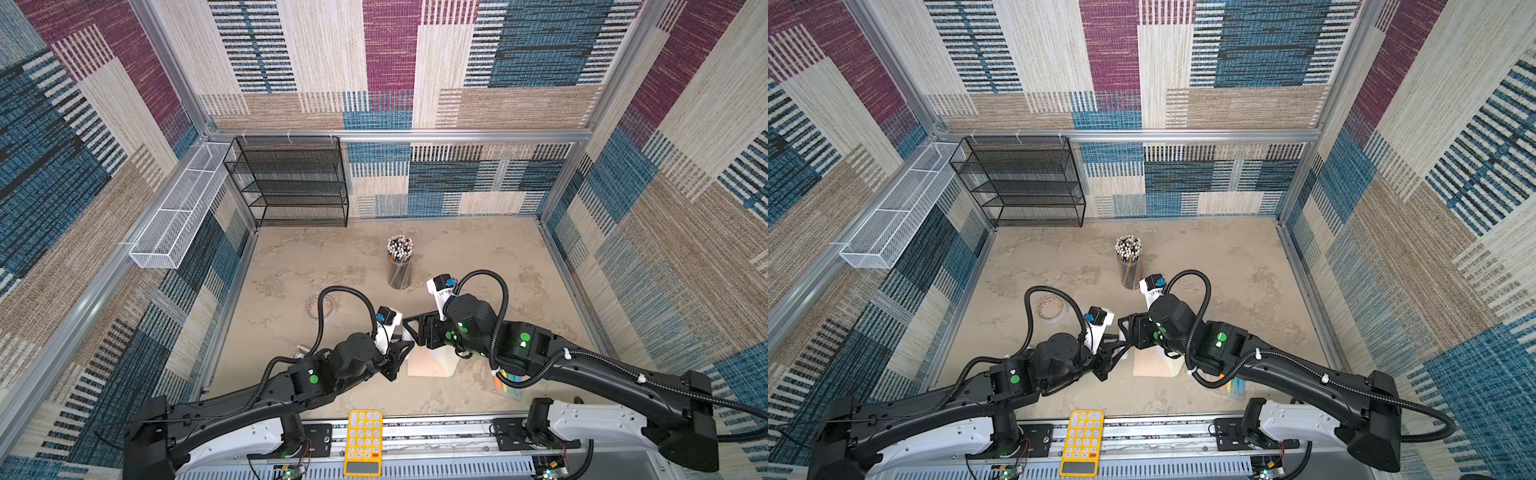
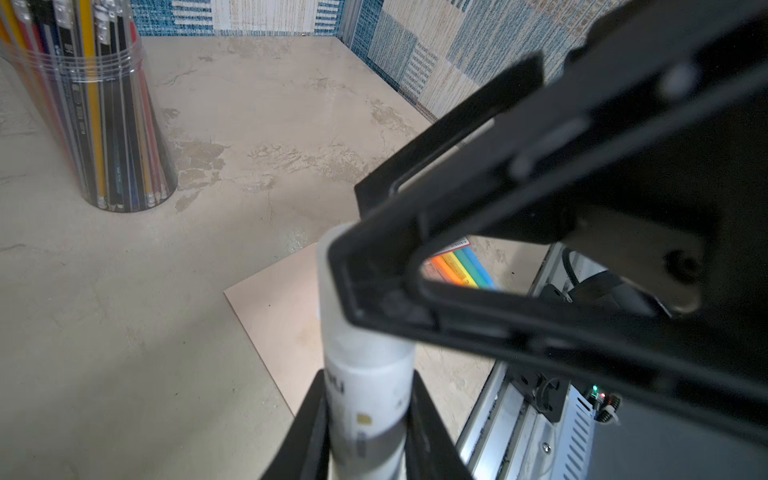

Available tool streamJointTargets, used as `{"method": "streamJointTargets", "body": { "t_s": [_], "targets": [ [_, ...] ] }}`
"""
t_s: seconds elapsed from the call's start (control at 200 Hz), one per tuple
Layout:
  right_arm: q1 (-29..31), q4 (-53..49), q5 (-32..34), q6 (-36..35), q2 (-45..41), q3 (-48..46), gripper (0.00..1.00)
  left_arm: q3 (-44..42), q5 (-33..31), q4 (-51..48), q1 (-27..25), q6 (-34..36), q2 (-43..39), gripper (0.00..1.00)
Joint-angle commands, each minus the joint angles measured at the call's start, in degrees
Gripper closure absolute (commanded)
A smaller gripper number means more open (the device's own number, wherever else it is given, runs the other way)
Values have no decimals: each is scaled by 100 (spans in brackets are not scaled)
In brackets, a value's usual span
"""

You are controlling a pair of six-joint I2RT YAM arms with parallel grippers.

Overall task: Place the letter into the envelope and seal it
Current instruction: 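Lift the glue stick with the left gripper while the right gripper approaches it, then grip the glue stick cap with the right gripper and pull it off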

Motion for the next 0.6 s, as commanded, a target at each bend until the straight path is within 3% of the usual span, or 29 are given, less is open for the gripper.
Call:
{"method": "streamJointTargets", "body": {
  "t_s": [0.0, 0.301, 0.596],
  "targets": [
    [-2, 8, 64, -14, 87, 89, 35, 118, -119, 320, -76, 236, 87, 85],
    [-11, 42, 118, -41, 63, 195, 43, 155, -259, 321, -209, 300, 195, 86],
    [-11, 75, 117, -24, 76, 224, 59, 153, -303, 320, -252, 335, 201, 86]
  ]
}}
